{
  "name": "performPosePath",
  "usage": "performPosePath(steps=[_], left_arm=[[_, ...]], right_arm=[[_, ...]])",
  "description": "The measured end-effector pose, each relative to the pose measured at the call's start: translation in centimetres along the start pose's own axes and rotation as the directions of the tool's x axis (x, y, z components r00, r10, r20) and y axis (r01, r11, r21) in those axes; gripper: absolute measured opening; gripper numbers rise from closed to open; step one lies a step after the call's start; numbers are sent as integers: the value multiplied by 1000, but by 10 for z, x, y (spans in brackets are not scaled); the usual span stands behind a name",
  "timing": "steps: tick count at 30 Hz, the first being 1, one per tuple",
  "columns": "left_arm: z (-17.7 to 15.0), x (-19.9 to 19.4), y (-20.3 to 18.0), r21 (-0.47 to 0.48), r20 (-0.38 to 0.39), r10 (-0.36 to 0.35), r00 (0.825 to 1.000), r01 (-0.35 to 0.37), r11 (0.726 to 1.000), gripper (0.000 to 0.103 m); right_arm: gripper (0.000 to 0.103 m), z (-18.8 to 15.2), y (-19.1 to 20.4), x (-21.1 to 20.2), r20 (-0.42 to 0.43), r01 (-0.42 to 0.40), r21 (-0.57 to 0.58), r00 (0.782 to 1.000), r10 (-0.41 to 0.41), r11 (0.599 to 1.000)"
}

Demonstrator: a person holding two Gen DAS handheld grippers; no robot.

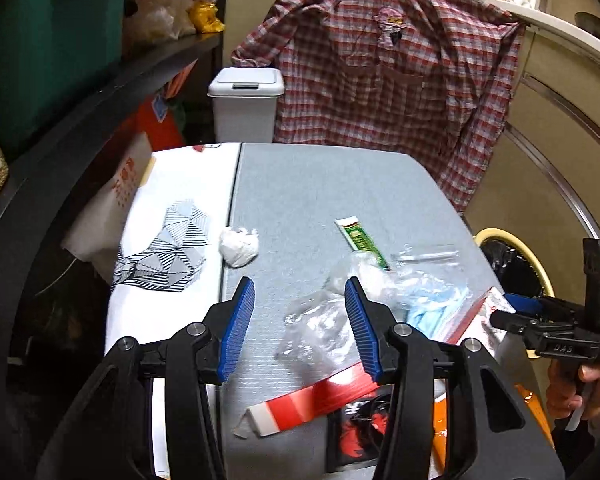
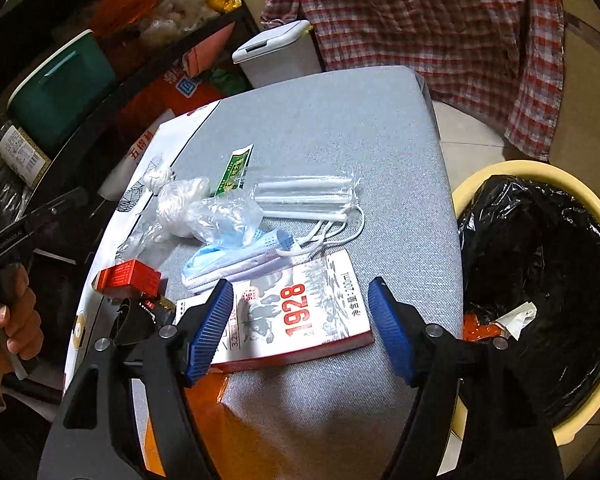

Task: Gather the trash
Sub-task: 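Move both open tools back over the remaining trash on the table, then grasp the clear plastic bag with the left tool while the right tool grasps the red carton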

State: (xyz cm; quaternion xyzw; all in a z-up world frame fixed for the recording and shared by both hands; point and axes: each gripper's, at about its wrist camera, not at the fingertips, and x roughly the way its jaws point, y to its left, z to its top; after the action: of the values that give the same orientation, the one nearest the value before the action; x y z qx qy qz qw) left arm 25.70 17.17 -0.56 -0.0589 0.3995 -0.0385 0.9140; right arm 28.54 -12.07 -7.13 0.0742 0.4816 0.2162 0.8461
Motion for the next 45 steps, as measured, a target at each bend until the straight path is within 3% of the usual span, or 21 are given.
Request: performPosePath(steps=[7,8,10,11,18,27,32,37,39,41,45], left_arm=[[-10,23,5,-33,-63,-2,998,0,999,49],[-12,28,1,-29,-76,-14,997,12,1000,52],[-14,38,-10,-4,-98,-31,995,31,1000,70],[-15,43,-14,11,-103,-28,994,29,1000,72],[-16,69,-27,41,-165,-21,986,28,999,72],[-19,88,-31,68,-205,-4,979,19,997,71],[-20,94,-32,89,-233,11,972,10,996,56],[-17,93,-29,92,-241,10,971,13,996,22],[-15,90,-26,90,-236,32,971,-11,996,15],[-11,86,-20,68,-225,40,974,-25,997,15],[-6,82,-9,32,-211,61,975,-56,998,13]], right_arm=[[70,5,5,3,10,0,0,1000,0,1000],[70,6,5,5,8,0,0,1000,0,1000],[70,6,5,8,0,1,-1,1000,-1,1000],[70,6,4,11,-6,4,1,1000,-4,1000],[70,10,-4,14,-3,5,25,1000,-5,1000],[70,37,-2,19,21,14,-57,1000,-13,998],[70,63,-4,42,-16,7,-101,1000,-9,995],[69,75,-6,60,-73,0,-145,997,-11,989],[68,77,-10,63,-79,-10,-139,997,-1,990],[62,76,-12,65,-85,-14,-129,996,3,992],[29,74,-11,70,-111,-20,-155,994,3,988]])
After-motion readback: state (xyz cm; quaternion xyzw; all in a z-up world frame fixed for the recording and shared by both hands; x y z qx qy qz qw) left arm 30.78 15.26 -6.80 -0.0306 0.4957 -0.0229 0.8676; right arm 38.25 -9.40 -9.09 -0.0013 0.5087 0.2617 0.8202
